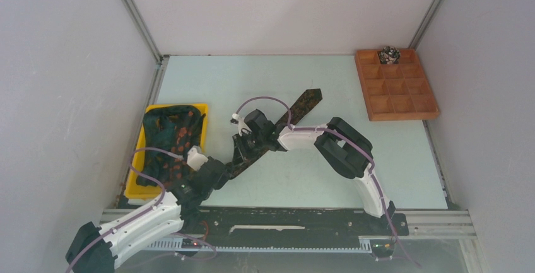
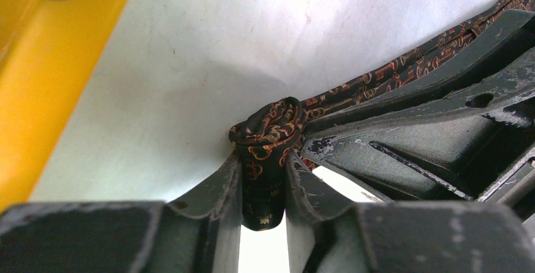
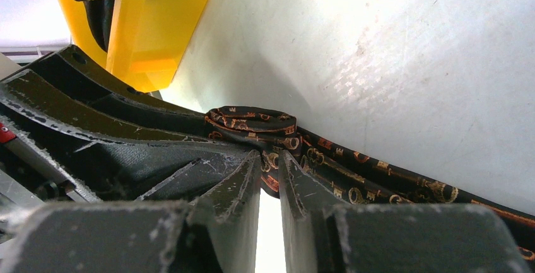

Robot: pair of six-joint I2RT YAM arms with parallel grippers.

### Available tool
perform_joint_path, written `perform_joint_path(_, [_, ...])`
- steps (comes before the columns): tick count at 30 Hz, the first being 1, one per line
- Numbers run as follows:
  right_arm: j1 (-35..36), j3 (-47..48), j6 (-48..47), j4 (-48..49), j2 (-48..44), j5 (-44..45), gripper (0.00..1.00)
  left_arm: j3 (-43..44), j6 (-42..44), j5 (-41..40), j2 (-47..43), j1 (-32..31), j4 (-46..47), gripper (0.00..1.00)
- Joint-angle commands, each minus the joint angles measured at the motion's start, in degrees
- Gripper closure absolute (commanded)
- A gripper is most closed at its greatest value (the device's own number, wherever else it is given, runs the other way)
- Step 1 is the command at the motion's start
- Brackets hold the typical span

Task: Roll the ties
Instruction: Roll the tie at the center of the board.

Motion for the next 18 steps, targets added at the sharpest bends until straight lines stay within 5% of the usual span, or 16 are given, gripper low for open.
perform_joint_path(1, [0.7,-0.55,-0.87,0.12,1.0,-1.35,0.8,-0.83,2.0,-2.0,1.2,0.29,-1.92,0.79])
perform_joint_path(7, [-0.28,-0.53,-1.12,0.14,-1.22,-1.23,0.78,2.07,4.39,-1.26,4.03,0.27,-4.11,0.9])
perform_joint_path(18, [0.25,-0.51,-1.93,-0.78,-3.02,0.27,0.74,11.74,9.84,0.73,10.74,0.21,-16.54,0.96])
